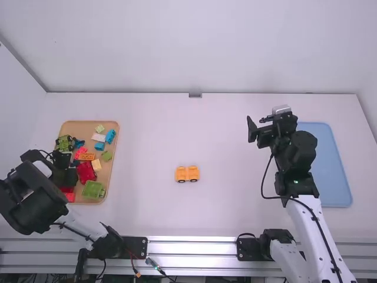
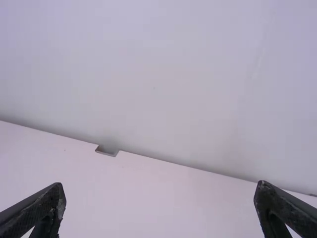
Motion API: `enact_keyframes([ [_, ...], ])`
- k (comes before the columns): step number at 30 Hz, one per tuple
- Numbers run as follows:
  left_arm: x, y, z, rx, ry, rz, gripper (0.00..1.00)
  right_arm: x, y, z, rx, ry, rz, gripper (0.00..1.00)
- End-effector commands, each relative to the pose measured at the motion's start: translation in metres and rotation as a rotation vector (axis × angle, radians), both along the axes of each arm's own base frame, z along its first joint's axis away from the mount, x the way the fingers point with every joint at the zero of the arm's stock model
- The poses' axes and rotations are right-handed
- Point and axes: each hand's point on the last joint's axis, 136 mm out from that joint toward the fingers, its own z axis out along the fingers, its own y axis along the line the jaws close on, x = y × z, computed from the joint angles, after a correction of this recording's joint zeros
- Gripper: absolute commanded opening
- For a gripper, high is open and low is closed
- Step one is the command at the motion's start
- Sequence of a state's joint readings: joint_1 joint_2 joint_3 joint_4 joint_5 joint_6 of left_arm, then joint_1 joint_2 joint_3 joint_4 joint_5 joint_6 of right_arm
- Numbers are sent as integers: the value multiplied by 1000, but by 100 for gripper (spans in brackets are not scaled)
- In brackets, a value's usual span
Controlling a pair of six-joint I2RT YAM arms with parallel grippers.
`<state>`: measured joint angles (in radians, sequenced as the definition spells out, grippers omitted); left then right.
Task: Assemble lego blocks to make yellow taxi
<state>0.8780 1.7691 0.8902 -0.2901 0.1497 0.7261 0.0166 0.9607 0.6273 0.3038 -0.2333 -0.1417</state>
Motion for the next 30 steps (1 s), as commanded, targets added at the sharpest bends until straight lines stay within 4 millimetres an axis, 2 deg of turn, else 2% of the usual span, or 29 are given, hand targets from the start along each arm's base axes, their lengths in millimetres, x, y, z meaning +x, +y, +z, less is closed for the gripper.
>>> enact_keyframes([
  [1, -2, -10, -6, -36, 11, -8, 38, 1, 2, 17, 4, -36, 9, 99],
  [5, -9, -12, -8, -40, 49, -4, 35, 1, 2, 17, 4, -36, 9, 99],
  [8, -9, -11, -8, -42, 48, 1, 35, 1, 2, 17, 4, -36, 9, 99],
  [12, -9, -12, -8, -42, 47, 0, 27, 1, 2, 17, 4, -36, 10, 99],
  [16, -9, -12, -8, -43, 47, 0, 27, 1, 2, 17, 4, -36, 9, 99],
  [18, -9, -12, -8, -44, 45, -1, 23, 1, 2, 17, 4, -36, 9, 99],
  [20, -6, -8, -6, -34, 30, 29, 12, 1, 2, 17, 4, -37, 10, 99],
  [21, -6, -8, -5, -33, 28, 33, 11, 1, 2, 17, 4, -36, 10, 99],
  [22, -3, -4, -1, -25, 9, 62, 4, 1, 2, 17, 4, -36, 10, 99],
  [29, 13, 13, 39, -2, -112, 250, 2, 1, 2, 18, 4, -39, 9, 99],
  [30, 17, 10, 57, -18, -149, 271, 2, 1, 2, 18, 4, -38, 10, 99],
])
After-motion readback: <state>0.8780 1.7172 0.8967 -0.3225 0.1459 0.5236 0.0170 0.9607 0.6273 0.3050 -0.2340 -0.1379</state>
